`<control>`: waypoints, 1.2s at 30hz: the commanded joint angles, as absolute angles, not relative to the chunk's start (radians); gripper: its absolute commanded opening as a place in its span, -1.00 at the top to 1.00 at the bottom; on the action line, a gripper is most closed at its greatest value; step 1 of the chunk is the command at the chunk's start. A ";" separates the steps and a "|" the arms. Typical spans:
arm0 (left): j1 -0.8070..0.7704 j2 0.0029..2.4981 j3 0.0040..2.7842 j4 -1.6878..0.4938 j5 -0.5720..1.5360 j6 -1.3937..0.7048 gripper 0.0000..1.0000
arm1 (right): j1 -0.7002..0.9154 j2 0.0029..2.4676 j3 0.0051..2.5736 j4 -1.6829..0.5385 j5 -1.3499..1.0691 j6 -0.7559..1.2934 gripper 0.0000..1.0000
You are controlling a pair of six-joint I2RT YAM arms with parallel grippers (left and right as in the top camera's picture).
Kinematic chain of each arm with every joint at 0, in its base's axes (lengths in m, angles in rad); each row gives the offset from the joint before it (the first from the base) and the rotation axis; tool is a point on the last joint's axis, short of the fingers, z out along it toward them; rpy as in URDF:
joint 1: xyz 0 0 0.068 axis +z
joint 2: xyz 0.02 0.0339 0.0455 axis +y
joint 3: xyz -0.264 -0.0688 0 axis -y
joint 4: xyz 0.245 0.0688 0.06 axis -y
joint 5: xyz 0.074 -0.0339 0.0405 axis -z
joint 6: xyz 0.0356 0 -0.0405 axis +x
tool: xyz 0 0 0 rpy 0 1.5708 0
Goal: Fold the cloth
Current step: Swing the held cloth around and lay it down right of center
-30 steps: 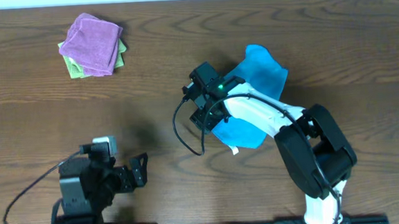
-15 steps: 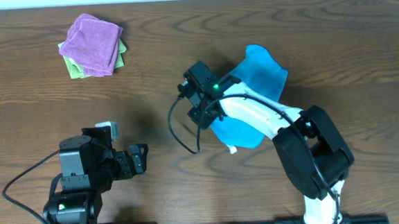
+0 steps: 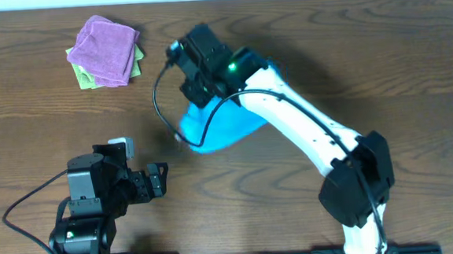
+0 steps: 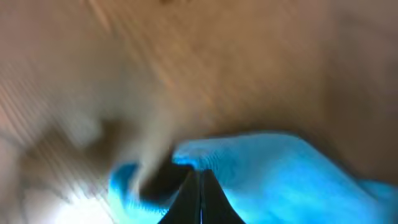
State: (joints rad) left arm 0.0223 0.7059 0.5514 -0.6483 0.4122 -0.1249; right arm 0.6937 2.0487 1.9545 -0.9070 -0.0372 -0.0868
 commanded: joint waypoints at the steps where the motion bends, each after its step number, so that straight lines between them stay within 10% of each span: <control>1: 0.019 0.707 0.576 -0.642 0.408 -0.104 -0.91 | 0.661 2.027 2.083 -1.014 0.115 -0.083 0.97; 14: 0.019 0.707 0.576 -0.501 0.352 -0.105 -0.91 | 0.426 1.903 2.081 -1.611 0.096 0.081 0.97; 30: 0.019 0.707 0.576 -0.463 0.348 -0.105 -0.91 | 0.179 1.412 1.151 -1.354 0.318 0.445 0.97; 36: 0.019 0.707 0.576 -0.463 0.348 -0.107 -0.91 | 0.099 1.374 1.143 -1.328 0.287 0.456 0.33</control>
State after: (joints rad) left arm 0.0223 0.7067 0.5549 -0.4641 0.3588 -0.1230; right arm 0.1108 1.3888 1.1358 -1.3369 0.2680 0.4133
